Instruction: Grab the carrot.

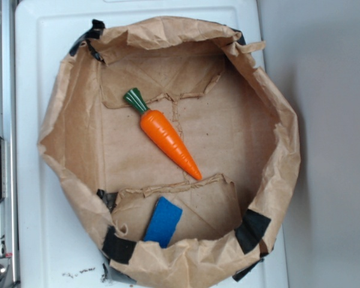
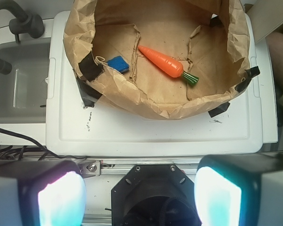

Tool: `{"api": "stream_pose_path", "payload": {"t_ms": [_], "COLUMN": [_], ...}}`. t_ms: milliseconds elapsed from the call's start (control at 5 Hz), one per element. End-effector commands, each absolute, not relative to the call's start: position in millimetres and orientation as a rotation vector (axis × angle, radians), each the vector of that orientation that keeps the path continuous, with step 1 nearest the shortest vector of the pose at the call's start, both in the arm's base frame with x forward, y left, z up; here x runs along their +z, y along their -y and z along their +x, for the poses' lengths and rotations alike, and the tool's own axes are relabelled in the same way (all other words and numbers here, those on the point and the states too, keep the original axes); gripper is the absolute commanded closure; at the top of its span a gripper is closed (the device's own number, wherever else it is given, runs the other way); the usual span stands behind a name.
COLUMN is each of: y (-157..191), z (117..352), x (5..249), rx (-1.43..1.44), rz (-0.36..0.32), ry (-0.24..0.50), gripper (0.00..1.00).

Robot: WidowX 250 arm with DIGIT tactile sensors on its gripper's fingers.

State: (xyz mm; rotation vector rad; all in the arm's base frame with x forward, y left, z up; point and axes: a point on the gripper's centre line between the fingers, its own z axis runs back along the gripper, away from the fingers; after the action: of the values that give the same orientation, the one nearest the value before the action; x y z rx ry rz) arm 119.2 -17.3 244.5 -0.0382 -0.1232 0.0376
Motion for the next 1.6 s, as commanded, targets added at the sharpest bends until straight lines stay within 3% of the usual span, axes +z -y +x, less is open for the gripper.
{"api": "stream_pose_path", "payload": {"t_ms": [0,200,800,1200,1400], "y": [17.3,12.3,12.3,-3.9,-9.3], "z": [119.2,141.7,141.7,191.4,210.2], "x": [244.5,241.4,241.4,221.5,201.6], "rx": [0.038,0.0,0.0,-0.152,-0.233], "rz": [-0.038,-0.087,-0.087,-0.168,-0.169], "ry": [0.123,0.1,0.1,0.114,0.134], "gripper": [0.0,0.0,0.0,0.0,0.0]}}
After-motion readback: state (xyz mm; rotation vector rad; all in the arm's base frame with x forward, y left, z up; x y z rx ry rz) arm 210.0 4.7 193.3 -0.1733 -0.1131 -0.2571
